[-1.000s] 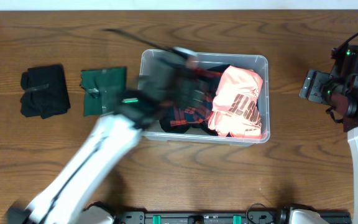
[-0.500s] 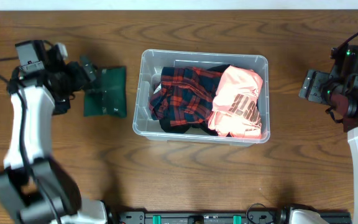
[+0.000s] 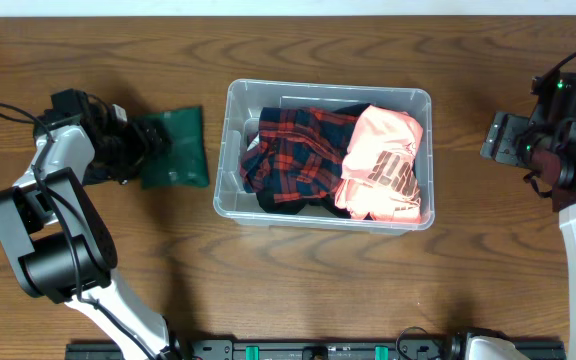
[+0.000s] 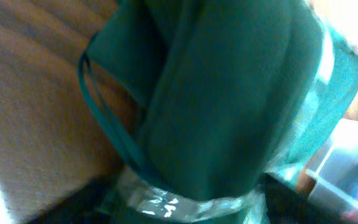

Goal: Pack container
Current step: 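Move the left gripper to the dark green garment and grasp it, then place the green garment into the bin's centre and release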

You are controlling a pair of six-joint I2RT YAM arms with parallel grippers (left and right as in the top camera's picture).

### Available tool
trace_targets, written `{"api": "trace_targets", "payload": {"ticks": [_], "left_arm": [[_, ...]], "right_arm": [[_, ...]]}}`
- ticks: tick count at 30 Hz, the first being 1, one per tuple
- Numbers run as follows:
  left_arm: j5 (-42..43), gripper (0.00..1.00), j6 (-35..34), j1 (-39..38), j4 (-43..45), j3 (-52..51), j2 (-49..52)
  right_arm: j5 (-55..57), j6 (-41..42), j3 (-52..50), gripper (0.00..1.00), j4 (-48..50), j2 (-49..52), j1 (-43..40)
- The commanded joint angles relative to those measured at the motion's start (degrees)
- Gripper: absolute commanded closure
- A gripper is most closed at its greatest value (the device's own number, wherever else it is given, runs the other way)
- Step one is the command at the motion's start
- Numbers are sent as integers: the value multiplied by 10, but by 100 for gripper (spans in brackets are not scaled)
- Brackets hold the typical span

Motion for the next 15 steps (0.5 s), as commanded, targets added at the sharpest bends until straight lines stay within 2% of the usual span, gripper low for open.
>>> {"api": "trace_targets", "payload": {"ticks": [1,2,7,15], "left_arm": [[20,87,8,-2,-16,-4,-11],[31,94,8,-2,-22,-4,-19],[55,94,8,-2,-46,-4,-101],[99,94,9,-33,-63,-3,-348]], "right_arm": [[-4,8,5,17,-1,3,-2],[-4,8,5,17,-1,3,-2],[-4,8,5,17,-1,3,-2],[-4,8,5,18,-1,3,-2]]}}
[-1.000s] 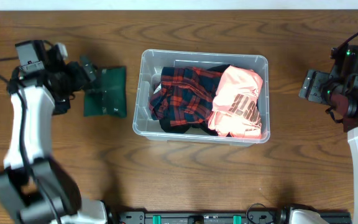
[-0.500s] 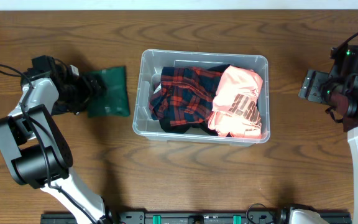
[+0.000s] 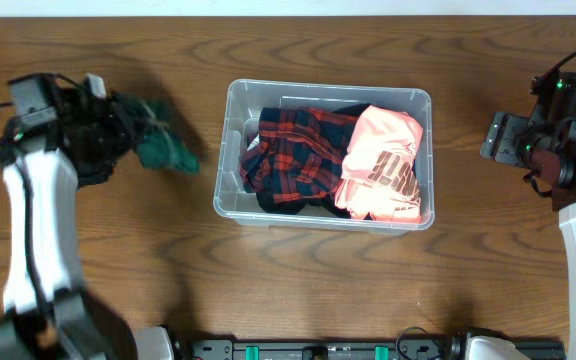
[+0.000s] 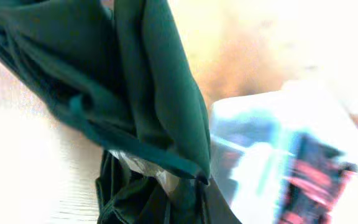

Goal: Pack container
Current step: 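Place the green garment into the bin's centre and release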

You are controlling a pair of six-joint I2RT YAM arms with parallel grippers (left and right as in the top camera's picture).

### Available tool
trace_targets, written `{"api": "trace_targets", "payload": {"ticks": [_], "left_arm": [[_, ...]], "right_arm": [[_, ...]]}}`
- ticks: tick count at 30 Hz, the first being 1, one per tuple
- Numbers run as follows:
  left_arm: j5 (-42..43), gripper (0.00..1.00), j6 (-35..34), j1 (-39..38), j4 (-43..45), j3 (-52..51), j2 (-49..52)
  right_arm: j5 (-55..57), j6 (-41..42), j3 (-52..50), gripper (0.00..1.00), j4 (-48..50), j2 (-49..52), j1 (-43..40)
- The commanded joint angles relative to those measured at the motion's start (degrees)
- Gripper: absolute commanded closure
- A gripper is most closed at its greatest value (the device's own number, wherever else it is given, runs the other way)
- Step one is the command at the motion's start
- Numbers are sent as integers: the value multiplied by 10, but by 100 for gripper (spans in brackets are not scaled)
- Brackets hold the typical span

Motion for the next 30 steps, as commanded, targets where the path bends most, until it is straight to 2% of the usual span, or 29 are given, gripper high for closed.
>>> {"api": "trace_targets", "payload": {"ticks": [1,4,8,12,17,23,30], "left_arm": [[50,94,6,-38,-1,3,-108],[48,94,-11,-103,3,3,-176],[14,94,-57,-211,10,3,-209],[-62,94,-91,-328,23,2,-192],[-144,94,-122,-438,61,2,-136],[-152,94,-159,-495,112,2,-55],[-152,94,-180,-499,100,2,5]], "right_arm": [[-2,8,5,17,-1,2,-2],[-2,6,5,17,-1,2,-2],[-2,6,5,17,-1,2,-2],[-2,6,5,17,-1,2,-2],[-2,6,5,17,-1,2,-2],[-2,6,5,17,-1,2,-2],[-2,6,5,17,-1,2,-2]]}}
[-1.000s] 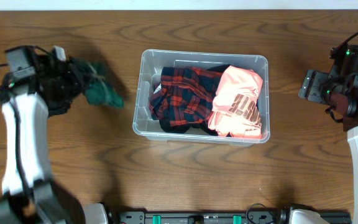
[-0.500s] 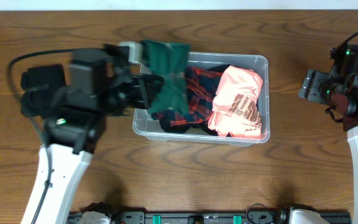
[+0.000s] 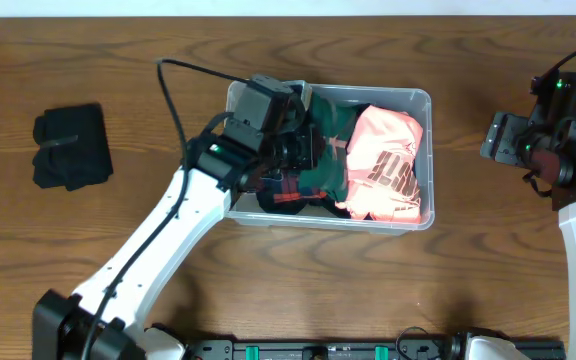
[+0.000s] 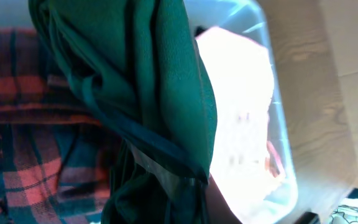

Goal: Pack container
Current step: 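Place the green garment into the bin's centre and release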

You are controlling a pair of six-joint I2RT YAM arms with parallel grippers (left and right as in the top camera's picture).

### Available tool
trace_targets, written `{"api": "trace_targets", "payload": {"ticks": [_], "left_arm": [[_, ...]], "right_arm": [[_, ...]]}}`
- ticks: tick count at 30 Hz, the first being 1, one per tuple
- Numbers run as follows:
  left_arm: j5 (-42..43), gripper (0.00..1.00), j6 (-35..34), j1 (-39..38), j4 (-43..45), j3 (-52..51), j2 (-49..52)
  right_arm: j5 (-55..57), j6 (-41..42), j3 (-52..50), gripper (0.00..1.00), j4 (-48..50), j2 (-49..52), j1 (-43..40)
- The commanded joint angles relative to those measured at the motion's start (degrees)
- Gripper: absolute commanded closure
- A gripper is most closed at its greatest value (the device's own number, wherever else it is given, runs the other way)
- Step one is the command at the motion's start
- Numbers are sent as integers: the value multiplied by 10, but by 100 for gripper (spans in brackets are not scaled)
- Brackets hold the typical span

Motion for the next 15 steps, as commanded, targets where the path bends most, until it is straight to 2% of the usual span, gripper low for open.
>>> {"api": "trace_targets", "payload": {"ticks": [1,2,3,4,7,12,15], "left_arm": [[-8,91,-16,1,-11,2,10],[-9,66,-16,2,-20,2,11],[-17,31,-15,3,-29,2,12],[-29,18,-11,5,-36,2,9],[-70,1,15,21,-52,4,-9],[-172,2,35,41,-39,8,-57],[-177,2,75,40,-10,8,-65]], "right_arm": [[-2,6,5,17,-1,1,-2],[-2,7,5,17,-1,1,-2],[-2,7,5,17,-1,1,-2],[-2,6,5,17,-1,1,-2],[-2,7,5,17,-1,1,-2],[-2,7,5,17,-1,1,-2],[-2,7,5,17,-1,1,-2]]}}
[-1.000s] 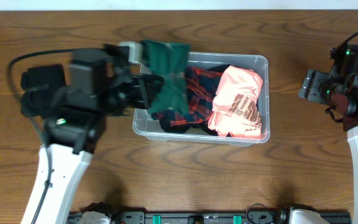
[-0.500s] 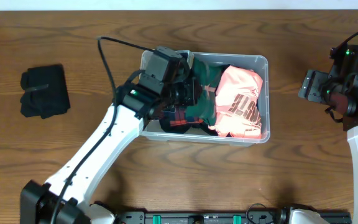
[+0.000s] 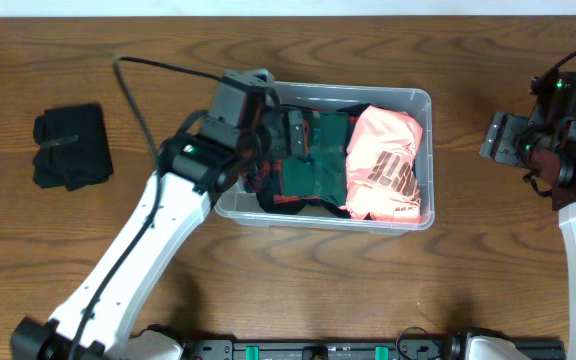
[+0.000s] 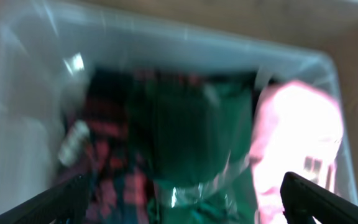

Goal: Pack container
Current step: 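Place the green garment into the bin's centre and release, then move the left gripper to the black folded garment and grasp it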

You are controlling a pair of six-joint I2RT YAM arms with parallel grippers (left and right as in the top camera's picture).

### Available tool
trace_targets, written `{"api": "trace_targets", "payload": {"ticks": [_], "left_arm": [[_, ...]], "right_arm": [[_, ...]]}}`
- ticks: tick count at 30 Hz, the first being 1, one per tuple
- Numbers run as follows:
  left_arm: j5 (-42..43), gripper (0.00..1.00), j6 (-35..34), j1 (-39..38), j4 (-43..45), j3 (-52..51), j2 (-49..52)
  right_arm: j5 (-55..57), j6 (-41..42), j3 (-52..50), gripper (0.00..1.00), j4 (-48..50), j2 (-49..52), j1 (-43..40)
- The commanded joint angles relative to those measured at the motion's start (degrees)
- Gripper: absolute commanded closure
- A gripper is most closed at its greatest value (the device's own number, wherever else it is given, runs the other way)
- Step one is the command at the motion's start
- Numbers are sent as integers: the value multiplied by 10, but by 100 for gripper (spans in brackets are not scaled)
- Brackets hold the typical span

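Note:
A clear plastic bin (image 3: 230,120) holds a red plaid shirt (image 3: 264,172), a pink garment (image 3: 388,160) and a dark green garment (image 3: 320,158) lying between them. My left gripper (image 3: 290,132) hovers over the bin's left part, open, its fingers (image 4: 328,202) spread wide apart above the green cloth (image 4: 191,137) with nothing held. The right gripper (image 3: 508,140) stays off to the right of the bin; its jaws cannot be read from above.
A folded black garment (image 3: 68,145) lies on the wooden table (image 3: 298,280) at the far left. The left arm reaches across the bin's left wall. A black rail runs along the table's near edge.
The left gripper has let go of the green garment, which now lies in the bin between the plaid and pink clothes. The gripper has drawn back slightly left and stands open.
The left gripper was shut on the green garment lying left of the bin. Then it held the garment lifted at the far left. Later it held it over the bin, a black garment showing at the left. Now the green garment rests in the bin.

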Motion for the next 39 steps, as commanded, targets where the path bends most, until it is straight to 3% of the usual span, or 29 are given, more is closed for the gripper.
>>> {"api": "trace_targets", "payload": {"ticks": [1,3,6,7,15,20,22,23,26,28,32,39], "left_arm": [[-45,4,52,-3,15,7,-14],[-38,31,57,-5,13,6,-3],[-4,79,58,-10,11,1,29],[5,85,58,-13,9,0,45],[9,87,58,-47,-23,0,189],[-15,90,79,-44,-44,2,204],[-55,89,85,-36,-63,12,181],[-69,78,89,-30,-75,18,164],[-102,29,104,-2,-108,37,95],[-124,15,115,28,-120,46,38],[-161,0,120,131,-118,47,-61],[-128,2,120,395,-113,44,-53]], "right_arm": [[-3,7,5,17,-1,1,-2],[-4,7,5,17,-1,1,-2],[-5,7,5,17,-1,1,-2],[-5,7,5,17,-1,1,-2],[-5,7,5,17,-1,1,-2],[-5,7,5,17,-1,1,-2],[-5,7,5,17,-1,1,-2],[-5,6,5,17,-1,1,-2],[-5,6,5,16,-1,1,-2],[-4,6,5,16,-1,1,-2],[-4,6,5,16,-1,1,-2],[-4,6,5,16,-1,1,-2]]}}
